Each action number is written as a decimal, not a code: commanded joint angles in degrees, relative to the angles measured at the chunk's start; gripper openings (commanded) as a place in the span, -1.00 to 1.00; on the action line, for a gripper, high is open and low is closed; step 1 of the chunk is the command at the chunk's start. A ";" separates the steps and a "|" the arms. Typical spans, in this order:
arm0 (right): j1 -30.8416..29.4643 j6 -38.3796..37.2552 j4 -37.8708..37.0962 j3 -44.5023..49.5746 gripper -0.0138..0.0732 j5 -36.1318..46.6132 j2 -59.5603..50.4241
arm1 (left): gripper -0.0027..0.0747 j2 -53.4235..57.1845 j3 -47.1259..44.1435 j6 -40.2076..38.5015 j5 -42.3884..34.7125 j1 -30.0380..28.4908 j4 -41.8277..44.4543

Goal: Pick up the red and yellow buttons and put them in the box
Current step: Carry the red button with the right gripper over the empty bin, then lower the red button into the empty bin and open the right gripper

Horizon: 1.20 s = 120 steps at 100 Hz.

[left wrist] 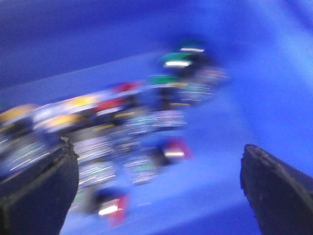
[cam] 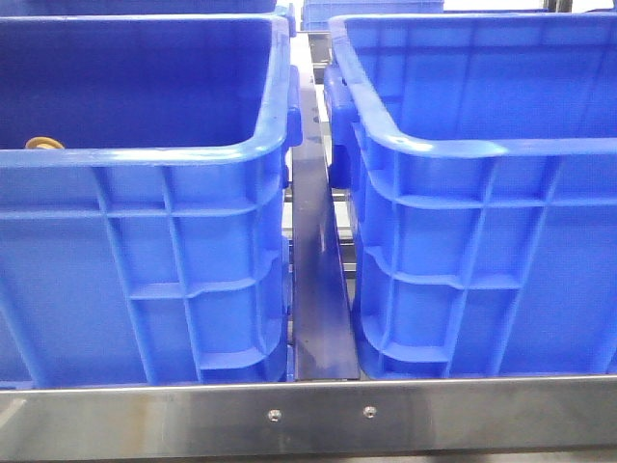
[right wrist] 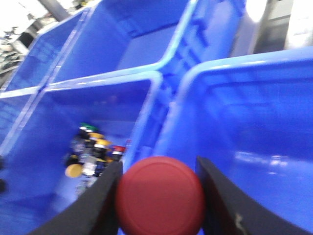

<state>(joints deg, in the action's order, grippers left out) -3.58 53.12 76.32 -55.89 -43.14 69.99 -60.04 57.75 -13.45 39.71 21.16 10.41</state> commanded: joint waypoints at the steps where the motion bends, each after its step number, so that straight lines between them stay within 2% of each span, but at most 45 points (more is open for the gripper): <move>1: -1.18 0.62 0.85 -2.14 -0.30 0.85 -1.75 | 0.67 4.76 -1.53 -1.84 -4.81 -6.51 0.17; 16: -1.24 1.07 -2.50 -2.14 -0.30 5.87 -1.75 | 0.67 12.21 -6.47 -1.84 -5.60 -14.58 -0.52; 27: -1.24 3.43 -3.68 -2.14 -0.30 9.30 -1.69 | 0.65 18.12 -9.51 -1.21 -6.69 -15.73 -0.52; 34: -1.24 6.25 -3.82 -2.14 -0.30 10.62 -1.38 | 0.52 21.57 -11.38 -1.21 -8.04 -15.73 0.32; 44: -1.18 9.14 -3.82 -2.14 -0.30 12.95 -0.05 | 0.09 25.35 -13.72 -1.21 -9.57 -15.73 0.68; 56: -1.18 11.86 -3.76 -2.14 -0.30 16.46 2.76 | -0.76 27.17 -14.85 -0.48 -9.95 -15.73 1.01; 60: -1.18 12.79 -3.75 -2.14 -0.30 17.94 4.11 | -0.99 27.26 -15.10 0.26 -10.08 -15.73 1.01; 96: 5.36 28.16 2.59 -2.84 -0.30 31.80 17.61 | -0.98 27.26 -15.09 0.25 -11.91 -15.73 1.10; 120: 6.93 29.83 4.36 -8.35 -0.30 32.53 25.05 | -0.98 27.26 -15.09 0.25 -11.91 -15.73 1.10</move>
<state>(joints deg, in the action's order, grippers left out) 3.30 81.85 78.65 -60.38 -11.58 95.71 -32.69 41.04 -13.29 32.39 5.65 11.16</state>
